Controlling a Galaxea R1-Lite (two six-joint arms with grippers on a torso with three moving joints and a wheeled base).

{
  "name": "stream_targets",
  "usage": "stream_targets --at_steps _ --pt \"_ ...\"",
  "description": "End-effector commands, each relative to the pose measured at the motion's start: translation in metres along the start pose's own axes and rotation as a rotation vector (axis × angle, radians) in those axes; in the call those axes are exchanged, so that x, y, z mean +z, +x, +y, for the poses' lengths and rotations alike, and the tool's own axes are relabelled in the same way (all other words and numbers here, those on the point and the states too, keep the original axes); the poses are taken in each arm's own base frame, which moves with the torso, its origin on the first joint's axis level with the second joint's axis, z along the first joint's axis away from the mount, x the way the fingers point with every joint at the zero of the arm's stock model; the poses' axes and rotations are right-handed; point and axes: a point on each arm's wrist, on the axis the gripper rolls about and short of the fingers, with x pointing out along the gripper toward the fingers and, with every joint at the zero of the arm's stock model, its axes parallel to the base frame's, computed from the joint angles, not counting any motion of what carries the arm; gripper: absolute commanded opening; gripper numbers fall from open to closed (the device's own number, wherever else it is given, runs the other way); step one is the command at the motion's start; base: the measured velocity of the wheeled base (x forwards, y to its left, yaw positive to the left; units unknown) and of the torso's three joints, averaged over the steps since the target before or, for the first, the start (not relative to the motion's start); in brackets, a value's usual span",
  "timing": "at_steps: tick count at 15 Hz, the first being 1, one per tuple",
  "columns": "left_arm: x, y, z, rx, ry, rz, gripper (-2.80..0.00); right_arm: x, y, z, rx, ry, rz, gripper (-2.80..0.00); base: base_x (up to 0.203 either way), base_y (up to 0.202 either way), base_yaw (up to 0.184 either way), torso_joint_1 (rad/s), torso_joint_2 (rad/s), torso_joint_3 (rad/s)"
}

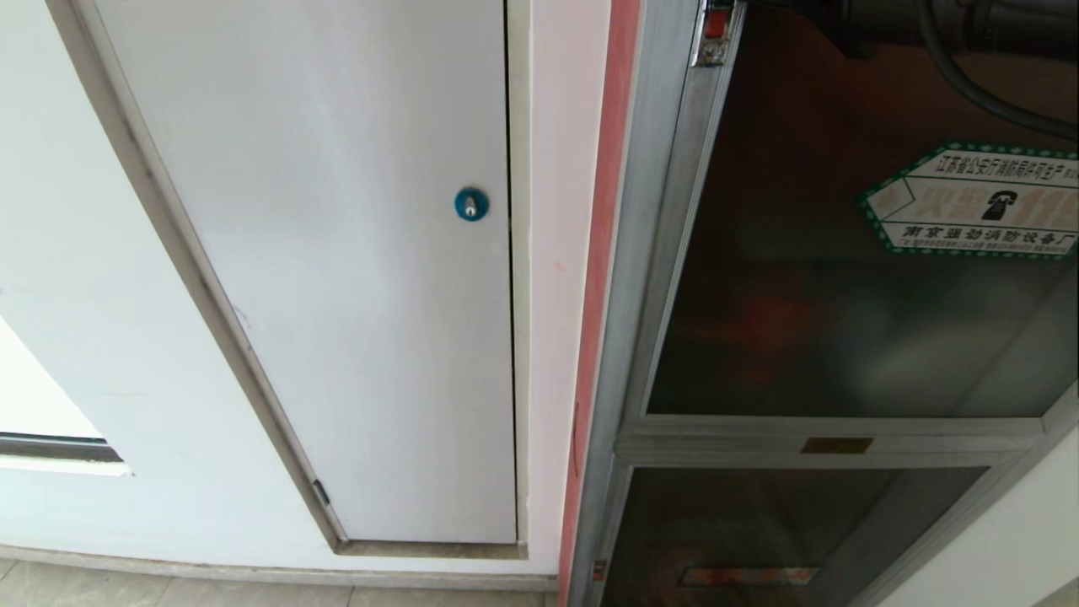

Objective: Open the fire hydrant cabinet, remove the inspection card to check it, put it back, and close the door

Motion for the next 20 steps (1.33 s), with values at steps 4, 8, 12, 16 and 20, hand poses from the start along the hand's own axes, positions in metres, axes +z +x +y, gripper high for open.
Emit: stream_targets --at_steps 4,8,12,16,20 --pt "0.000 0.000 0.000 0.001 0.000 0.001 -2.80 -0.004 0.004 -0.002 -0.004 0.001 0.012 -2.80 0.000 0.000 0.000 0.000 0.00 0.000" --pt "0.000 0.000 0.000 0.001 0.000 0.001 -2.80 -0.006 0.007 -0.003 -0.009 0.002 0.017 -2.80 0.000 0.000 0.000 0.000 0.00 0.000" --pt "0.000 0.000 0.000 0.001 0.000 0.001 -2.80 -0.008 0.010 -0.004 -0.013 0.003 0.024 -2.80 0.000 0.000 0.000 0.000 0.00 0.000" --pt "0.000 0.000 0.000 0.002 0.000 0.001 -2.80 -0.009 0.013 -0.006 -0.014 0.003 0.016 -2.80 0.000 0.000 0.000 0.000 0.00 0.000" --pt "0.000 0.000 0.000 0.002 0.000 0.001 -2.80 -0.010 0.015 -0.009 -0.022 0.002 0.016 -2.80 0.000 0.000 0.000 0.000 0.00 0.000"
